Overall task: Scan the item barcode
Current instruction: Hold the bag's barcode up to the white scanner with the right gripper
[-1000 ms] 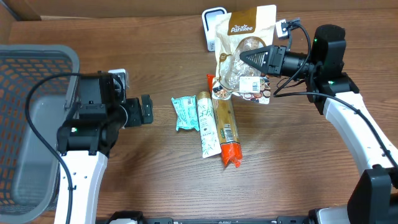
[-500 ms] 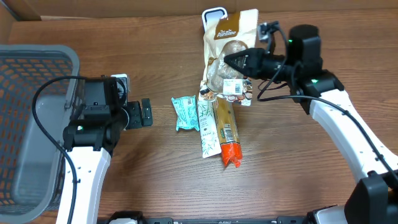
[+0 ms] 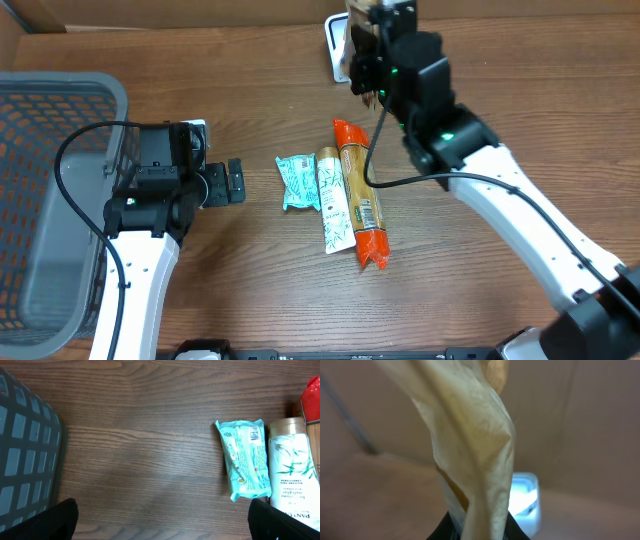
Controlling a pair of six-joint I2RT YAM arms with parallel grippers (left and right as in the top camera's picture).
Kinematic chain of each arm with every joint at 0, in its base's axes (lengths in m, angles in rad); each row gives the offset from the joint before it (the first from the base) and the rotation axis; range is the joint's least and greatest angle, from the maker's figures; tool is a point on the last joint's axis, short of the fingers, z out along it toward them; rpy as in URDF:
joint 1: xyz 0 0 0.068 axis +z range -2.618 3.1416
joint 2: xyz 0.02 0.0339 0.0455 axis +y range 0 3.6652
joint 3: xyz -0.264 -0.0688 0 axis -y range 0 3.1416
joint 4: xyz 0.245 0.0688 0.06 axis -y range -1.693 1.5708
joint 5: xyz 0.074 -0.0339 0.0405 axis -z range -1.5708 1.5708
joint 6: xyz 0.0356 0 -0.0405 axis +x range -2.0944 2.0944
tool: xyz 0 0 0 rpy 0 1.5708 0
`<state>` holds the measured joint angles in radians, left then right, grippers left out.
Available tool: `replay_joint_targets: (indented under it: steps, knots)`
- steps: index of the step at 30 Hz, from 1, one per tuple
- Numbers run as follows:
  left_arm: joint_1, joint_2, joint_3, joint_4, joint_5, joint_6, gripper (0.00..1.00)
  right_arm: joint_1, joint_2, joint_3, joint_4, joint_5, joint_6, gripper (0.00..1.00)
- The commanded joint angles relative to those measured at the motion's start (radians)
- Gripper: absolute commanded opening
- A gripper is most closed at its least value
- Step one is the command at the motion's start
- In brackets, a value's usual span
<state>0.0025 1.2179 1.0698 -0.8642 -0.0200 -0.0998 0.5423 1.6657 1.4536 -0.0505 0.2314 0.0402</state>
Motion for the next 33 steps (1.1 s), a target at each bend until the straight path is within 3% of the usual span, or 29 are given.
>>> replay_joint_targets:
  steps: [1,7,14,24,28,33]
  knots:
    - [0.005,0.005,-0.008,0.002,-0.013,0.018,1.00,0.006,0.068,0.027,0.073,0.192,-0.296,0.04]
    - [0.005,0.005,-0.008,0.002,-0.013,0.018,1.00,-0.002,0.222,0.027,0.333,0.215,-0.565,0.04]
    - [0.005,0.005,-0.008,0.002,-0.013,0.018,1.00,-0.037,0.491,0.060,0.794,0.216,-0.813,0.04]
    - [0.005,0.005,-0.008,0.002,-0.013,0.018,0.99,-0.111,0.780,0.376,0.740,0.103,-0.891,0.04]
    - [0.005,0.005,-0.008,0.002,-0.013,0.018,1.00,-0.114,0.787,0.392,0.688,-0.040,-0.908,0.04]
    - [0.005,0.005,-0.008,0.002,-0.013,0.018,1.00,-0.089,0.787,0.392,0.676,-0.050,-0.974,0.04]
